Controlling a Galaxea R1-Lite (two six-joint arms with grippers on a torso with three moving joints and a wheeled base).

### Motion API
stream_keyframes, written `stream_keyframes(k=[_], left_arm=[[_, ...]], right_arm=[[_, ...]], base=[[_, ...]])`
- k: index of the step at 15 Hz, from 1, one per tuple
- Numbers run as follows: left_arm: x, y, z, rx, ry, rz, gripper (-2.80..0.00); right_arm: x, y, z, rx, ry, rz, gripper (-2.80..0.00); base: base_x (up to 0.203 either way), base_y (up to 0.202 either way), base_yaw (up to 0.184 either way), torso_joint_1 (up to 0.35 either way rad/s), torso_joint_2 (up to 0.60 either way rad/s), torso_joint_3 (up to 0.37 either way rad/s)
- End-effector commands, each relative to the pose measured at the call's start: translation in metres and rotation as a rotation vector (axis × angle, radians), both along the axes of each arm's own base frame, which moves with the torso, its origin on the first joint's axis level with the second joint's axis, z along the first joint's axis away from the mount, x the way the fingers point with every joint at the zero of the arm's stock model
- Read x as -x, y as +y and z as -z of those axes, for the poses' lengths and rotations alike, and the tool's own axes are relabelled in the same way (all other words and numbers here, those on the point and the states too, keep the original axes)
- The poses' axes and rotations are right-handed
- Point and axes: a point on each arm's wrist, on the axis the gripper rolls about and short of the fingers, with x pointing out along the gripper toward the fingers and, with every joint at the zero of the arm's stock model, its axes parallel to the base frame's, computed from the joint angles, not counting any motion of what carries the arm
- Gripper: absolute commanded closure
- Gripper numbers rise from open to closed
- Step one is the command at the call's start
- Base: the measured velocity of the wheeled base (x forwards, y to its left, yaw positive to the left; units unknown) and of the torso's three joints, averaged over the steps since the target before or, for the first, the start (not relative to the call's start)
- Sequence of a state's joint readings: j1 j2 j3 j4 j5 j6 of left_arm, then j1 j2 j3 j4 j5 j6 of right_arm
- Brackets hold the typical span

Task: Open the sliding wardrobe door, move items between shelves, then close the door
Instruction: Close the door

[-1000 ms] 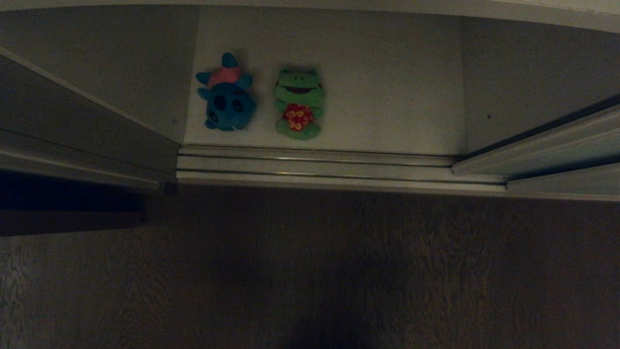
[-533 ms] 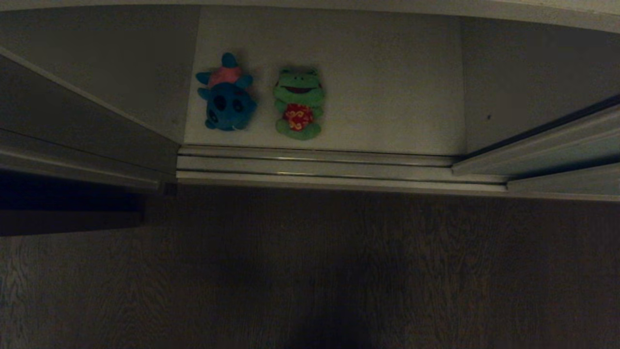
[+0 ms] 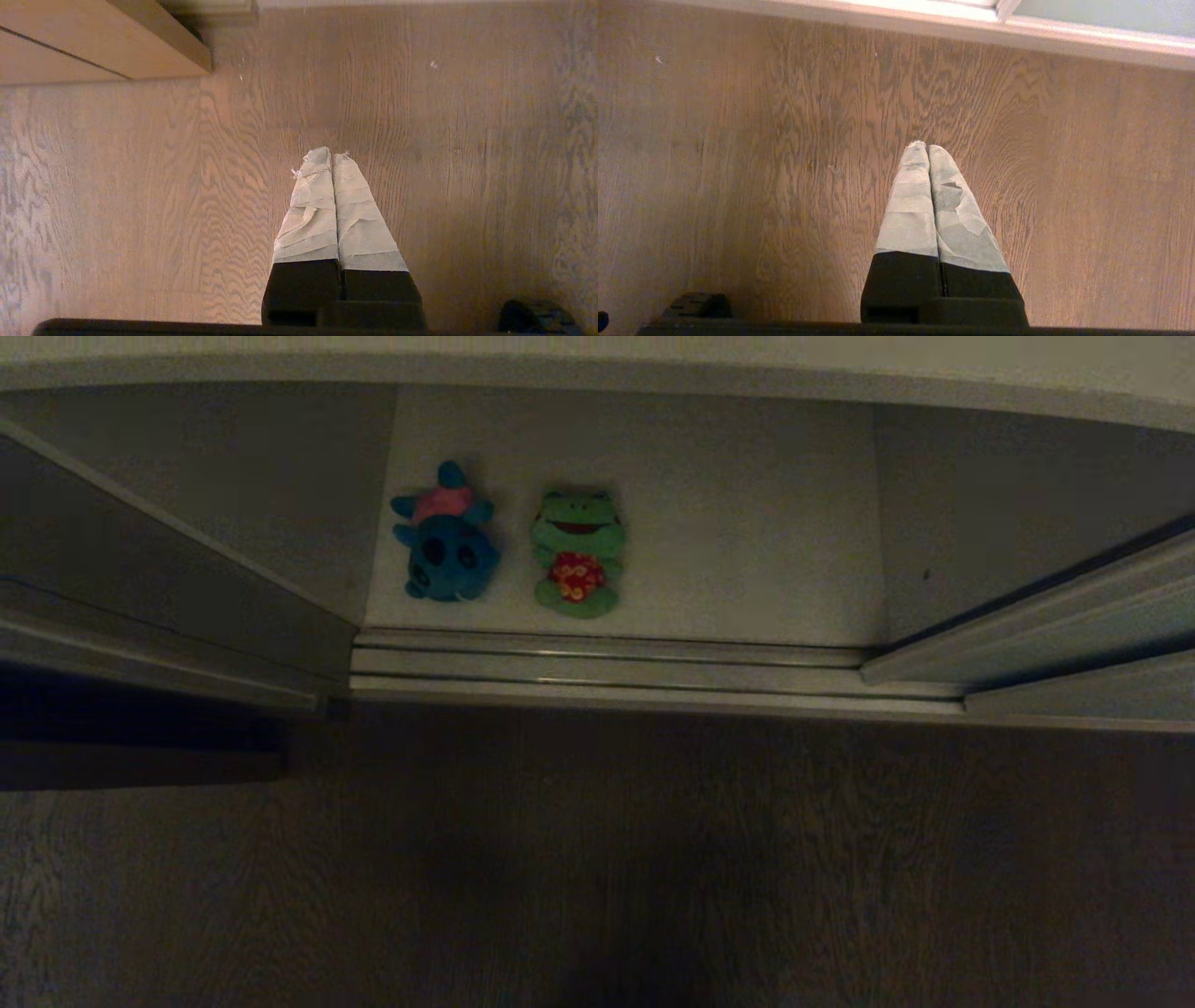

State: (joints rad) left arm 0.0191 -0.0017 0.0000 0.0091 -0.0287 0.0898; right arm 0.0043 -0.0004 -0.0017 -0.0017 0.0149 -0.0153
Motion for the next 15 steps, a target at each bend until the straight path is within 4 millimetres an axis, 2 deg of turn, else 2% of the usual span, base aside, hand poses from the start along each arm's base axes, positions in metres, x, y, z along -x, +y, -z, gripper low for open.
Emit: stream_keyframes(k=[1, 15], left_arm=[[-0.0004, 0.0, -0.0003, 0.001, 0.003, 0.0, 0.0], [-0.0004, 0.0, -0.0001, -0.001, 0.005, 0.0, 0.0]], right_arm=[[0.0003, 0.0, 0.0001, 0.0, -0.003, -0.001, 0.0], [0.0001, 0.0, 0.0005, 0.0, -0.002, -0.001, 0.0]], base=[[0.0, 0.0, 0.0, 0.001, 0.0, 0.185], [0.0, 0.0, 0.0, 0.001, 0.0, 0.201]])
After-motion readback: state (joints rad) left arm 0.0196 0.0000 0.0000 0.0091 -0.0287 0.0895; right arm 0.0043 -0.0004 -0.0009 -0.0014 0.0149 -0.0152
